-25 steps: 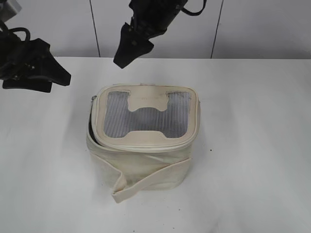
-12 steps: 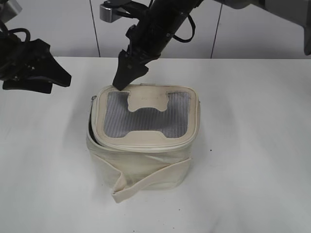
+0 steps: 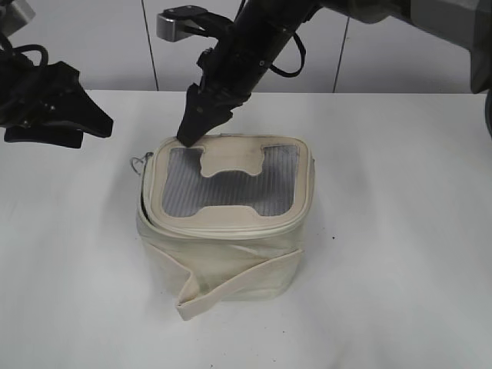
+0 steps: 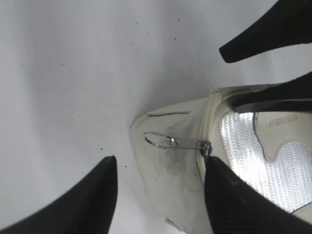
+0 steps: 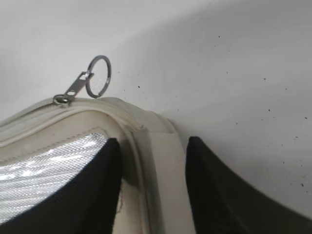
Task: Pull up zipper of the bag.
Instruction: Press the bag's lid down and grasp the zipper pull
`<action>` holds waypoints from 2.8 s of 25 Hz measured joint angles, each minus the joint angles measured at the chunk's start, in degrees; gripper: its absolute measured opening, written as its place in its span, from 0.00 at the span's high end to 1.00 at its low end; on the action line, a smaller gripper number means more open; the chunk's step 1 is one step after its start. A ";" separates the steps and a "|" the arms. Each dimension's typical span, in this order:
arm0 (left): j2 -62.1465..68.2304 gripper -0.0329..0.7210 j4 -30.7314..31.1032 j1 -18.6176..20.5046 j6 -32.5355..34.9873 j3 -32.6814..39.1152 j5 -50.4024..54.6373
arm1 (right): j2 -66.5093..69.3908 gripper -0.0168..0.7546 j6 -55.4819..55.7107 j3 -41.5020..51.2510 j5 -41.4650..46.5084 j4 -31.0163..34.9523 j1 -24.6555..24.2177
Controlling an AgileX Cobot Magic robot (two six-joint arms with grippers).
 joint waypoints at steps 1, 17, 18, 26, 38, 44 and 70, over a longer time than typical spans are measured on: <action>0.00 0.38 0.00 0.00 0.00 0.00 0.00 | 0.00 0.50 0.17 0.00 0.13 0.19 0.00; 0.00 0.38 0.50 0.00 3.35 0.00 1.44 | -1.44 0.94 5.81 0.05 1.06 -0.78 0.37; 0.00 0.38 0.44 -0.13 4.60 0.00 1.58 | -1.58 0.94 5.96 0.05 1.06 -0.87 0.37; 0.37 0.38 0.02 -2.36 20.58 0.00 -1.63 | -1.63 0.94 7.11 0.05 1.06 -1.28 0.77; 2.76 0.25 -0.12 -2.54 36.16 0.00 -2.55 | -1.69 0.94 7.29 0.05 1.06 -1.65 1.23; 5.06 0.23 0.38 -3.72 41.59 0.00 -3.50 | -1.69 0.94 7.29 0.05 1.06 -1.76 1.23; 10.17 0.96 3.75 -8.41 44.82 -3.50 -1.47 | -1.80 0.94 7.50 0.05 0.70 -3.83 1.34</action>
